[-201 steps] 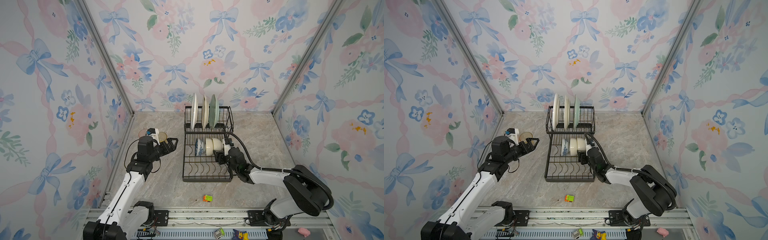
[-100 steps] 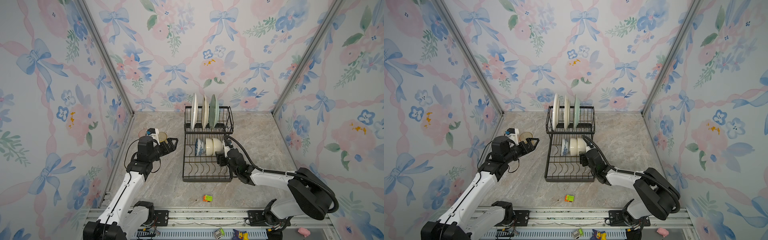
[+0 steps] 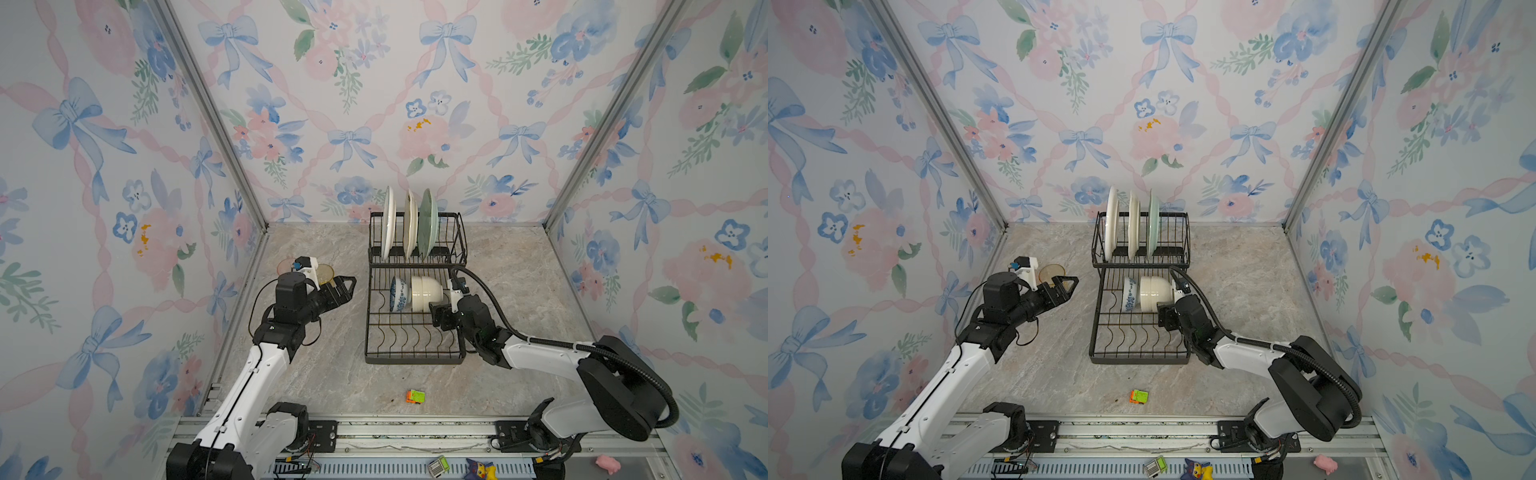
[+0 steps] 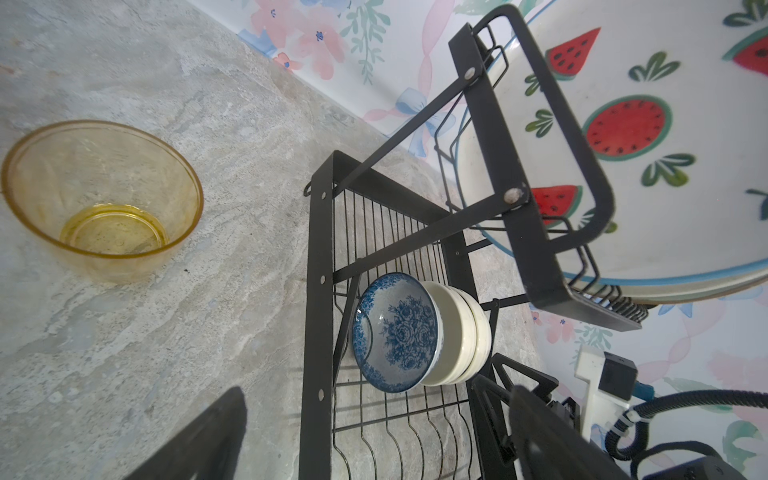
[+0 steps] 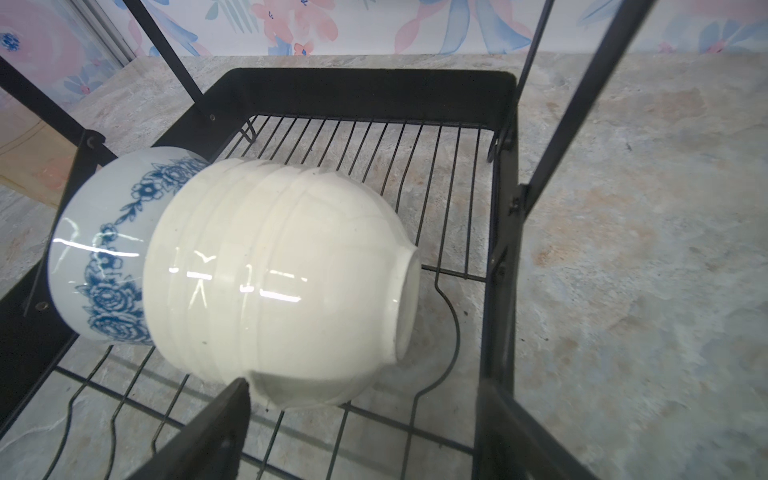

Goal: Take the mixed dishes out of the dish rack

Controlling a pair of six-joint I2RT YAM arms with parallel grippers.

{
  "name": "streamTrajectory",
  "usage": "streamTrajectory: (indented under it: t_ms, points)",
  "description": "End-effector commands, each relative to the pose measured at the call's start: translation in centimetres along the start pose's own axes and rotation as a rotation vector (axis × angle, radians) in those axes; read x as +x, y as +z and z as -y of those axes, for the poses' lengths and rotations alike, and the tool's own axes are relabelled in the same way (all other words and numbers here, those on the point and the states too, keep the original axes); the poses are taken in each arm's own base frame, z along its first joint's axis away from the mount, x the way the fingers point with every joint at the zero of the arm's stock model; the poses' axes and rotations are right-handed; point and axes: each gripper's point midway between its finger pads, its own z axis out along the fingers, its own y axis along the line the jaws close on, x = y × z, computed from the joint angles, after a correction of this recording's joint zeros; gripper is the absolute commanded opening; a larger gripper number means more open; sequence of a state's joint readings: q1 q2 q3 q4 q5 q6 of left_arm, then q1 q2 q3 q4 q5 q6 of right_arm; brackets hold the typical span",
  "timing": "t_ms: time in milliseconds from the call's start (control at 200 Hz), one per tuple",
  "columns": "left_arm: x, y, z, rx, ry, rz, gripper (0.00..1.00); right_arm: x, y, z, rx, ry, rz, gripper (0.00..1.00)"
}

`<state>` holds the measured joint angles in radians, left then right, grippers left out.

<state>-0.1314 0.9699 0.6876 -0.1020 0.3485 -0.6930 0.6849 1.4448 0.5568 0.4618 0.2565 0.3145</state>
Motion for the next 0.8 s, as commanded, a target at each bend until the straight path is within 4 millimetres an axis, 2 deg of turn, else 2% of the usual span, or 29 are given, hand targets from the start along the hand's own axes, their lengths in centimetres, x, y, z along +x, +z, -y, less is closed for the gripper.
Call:
streamTrajectory:
  t_ms: [0,155,315,475,790]
  points:
    - [0.7,0.3,-0.4,-0.006,0.003,-0.016,0.98,-0.9,-0.3,-0.8,-0.058,0.033,0.025,0.87]
    - [0.7,0.3,-0.5,-0.011,0.002,-0.013,0.98,-0.7,-0.1,-1.3,-0.091,0.021,0.024,0.89]
    - [0.7,0.3,-0.4,-0.01,0.001,-0.016,0.98,-0.4,0.7,-0.9,-0.088,0.028,0.0,0.93]
    - [0.7,0.3,-0.4,-0.01,0.0,-0.016,0.98,0.0,1.5,-0.4,-0.084,0.029,-0.027,0.92]
    - [0.6,0.4,-0.4,-0.011,-0.002,-0.018,0.98,-0.1,2.3,-1.0,-0.116,0.004,-0.043,0.94]
